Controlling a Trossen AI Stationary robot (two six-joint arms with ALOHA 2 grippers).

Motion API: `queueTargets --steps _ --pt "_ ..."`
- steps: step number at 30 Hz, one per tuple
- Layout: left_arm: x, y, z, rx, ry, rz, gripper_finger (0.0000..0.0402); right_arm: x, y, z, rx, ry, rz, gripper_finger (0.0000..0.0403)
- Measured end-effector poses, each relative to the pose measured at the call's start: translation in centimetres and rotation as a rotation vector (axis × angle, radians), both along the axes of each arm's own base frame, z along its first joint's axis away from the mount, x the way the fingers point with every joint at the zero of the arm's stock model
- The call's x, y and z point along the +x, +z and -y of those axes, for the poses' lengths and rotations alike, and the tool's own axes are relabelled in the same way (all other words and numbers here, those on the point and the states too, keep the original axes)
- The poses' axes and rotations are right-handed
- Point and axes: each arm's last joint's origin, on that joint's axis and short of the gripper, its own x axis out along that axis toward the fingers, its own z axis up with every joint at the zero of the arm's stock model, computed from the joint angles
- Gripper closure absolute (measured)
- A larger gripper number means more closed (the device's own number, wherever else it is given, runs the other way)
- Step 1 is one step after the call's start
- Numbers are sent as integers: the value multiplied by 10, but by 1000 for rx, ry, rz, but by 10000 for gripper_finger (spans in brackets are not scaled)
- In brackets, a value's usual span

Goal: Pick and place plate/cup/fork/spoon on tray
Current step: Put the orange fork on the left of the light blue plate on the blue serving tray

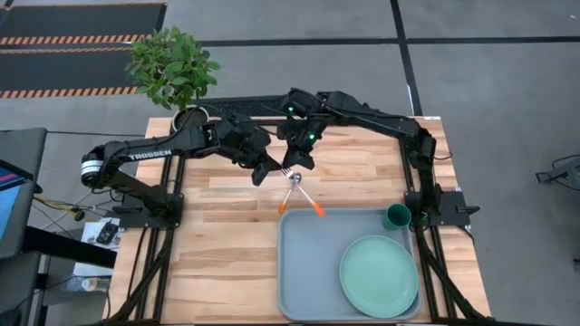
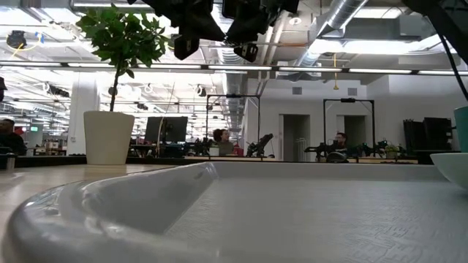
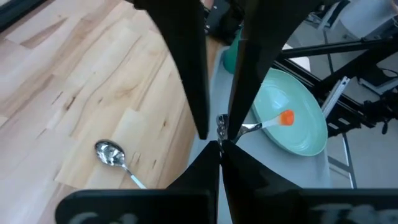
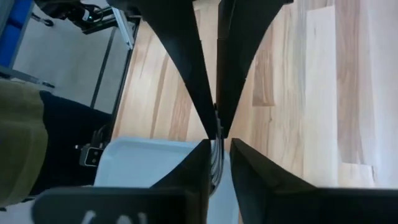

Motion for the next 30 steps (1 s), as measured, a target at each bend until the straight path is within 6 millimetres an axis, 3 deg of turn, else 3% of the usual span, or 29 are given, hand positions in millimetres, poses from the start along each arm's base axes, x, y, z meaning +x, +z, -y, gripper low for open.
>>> queueTargets --steps 7,17,21,26,30 --pt "0 0 0 5 9 -2 402 0 0 1 -18 16 17 392" --pt "0 0 -4 74 113 -18 387 -3 1 7 110 -145 -76 400" --pt "-3 4 -4 98 141 -3 354 -24 13 16 107 -183 -115 400" --pt "-14 14 -4 139 165 12 318 -65 36 32 43 -255 -152 401" --pt "-25 26 -4 184 217 53 306 -99 58 31 -4 -321 -141 402"
